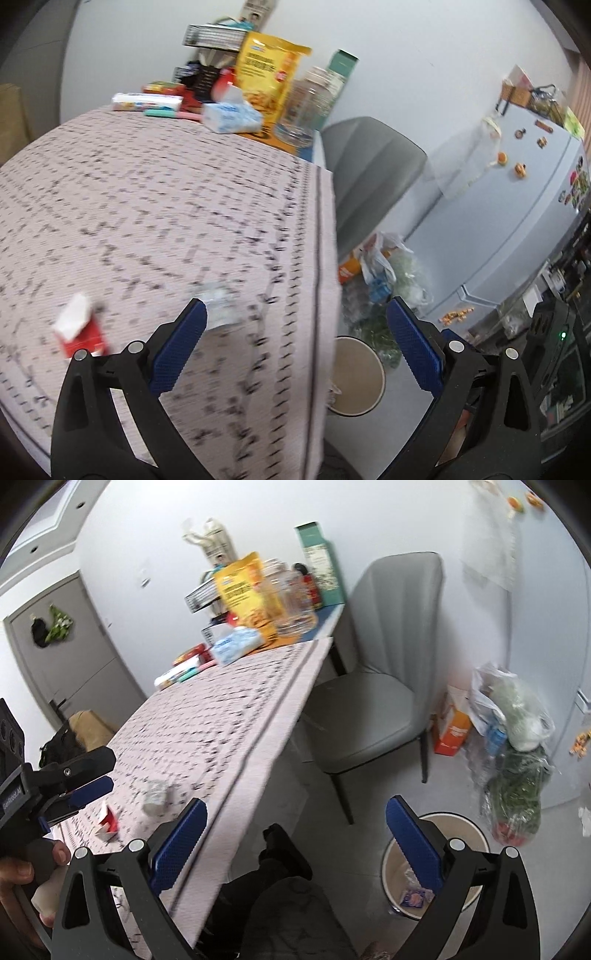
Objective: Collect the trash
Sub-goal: 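Move both grippers back over the table toward the last carton and blister pack, then grasp the second red-and-white carton with the left gripper while the right grasps the blister pack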
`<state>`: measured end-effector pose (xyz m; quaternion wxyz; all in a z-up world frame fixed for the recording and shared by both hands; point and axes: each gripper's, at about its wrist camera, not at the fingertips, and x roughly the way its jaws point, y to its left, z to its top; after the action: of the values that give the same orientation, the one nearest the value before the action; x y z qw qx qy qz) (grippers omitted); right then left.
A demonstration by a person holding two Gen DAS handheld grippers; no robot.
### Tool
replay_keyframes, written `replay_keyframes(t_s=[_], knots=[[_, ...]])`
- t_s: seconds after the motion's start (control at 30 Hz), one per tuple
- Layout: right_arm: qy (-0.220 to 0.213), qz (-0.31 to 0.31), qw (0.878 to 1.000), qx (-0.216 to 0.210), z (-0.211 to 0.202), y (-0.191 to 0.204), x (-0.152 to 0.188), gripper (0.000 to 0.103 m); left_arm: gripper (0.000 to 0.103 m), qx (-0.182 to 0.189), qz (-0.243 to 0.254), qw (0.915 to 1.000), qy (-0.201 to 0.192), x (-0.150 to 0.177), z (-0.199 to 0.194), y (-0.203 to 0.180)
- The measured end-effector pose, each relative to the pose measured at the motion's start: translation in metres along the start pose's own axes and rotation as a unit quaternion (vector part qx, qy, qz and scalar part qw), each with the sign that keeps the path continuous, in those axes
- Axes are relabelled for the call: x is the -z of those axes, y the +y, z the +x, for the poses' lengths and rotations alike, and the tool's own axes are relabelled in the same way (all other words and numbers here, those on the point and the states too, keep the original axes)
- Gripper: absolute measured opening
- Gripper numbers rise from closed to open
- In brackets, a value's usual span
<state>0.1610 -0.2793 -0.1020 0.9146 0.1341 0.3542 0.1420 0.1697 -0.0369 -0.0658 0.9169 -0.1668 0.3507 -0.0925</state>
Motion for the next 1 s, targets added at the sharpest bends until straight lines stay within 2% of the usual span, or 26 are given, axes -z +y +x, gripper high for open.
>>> replay_keyframes(t_s=[0.27, 0.4, 0.6, 0.83, 1.0], knots=[[0.018, -0.046, 0.998, -0.031, 0.014, 0.05, 0.008, 0.095, 0.096, -0.04, -0.024, 0.9986, -0.028, 0.017, -0.039, 0.046], [0.024, -0.054, 0.997, -0.043, 0.019, 0.062, 0.011, 0.095, 0.096, -0.073, -0.043, 0.9962, -0.019, 0.029, -0.044, 0.064], [0.034, -0.081, 0.994, -0.063, 0.025, 0.076, 0.022, 0.095, 0.094, -0.098, -0.071, 0.9926, -0.001, 0.05, -0.039, 0.078], [0.047, -0.085, 0.992, -0.08, 0.034, 0.081, 0.029, 0.095, 0.091, -0.152, -0.104, 0.9828, -0.01, 0.058, -0.033, 0.092], [0.05, -0.082, 0.992, -0.087, 0.04, 0.083, 0.03, 0.095, 0.083, -0.194, -0.123, 0.9733, -0.01, 0.054, -0.025, 0.104]])
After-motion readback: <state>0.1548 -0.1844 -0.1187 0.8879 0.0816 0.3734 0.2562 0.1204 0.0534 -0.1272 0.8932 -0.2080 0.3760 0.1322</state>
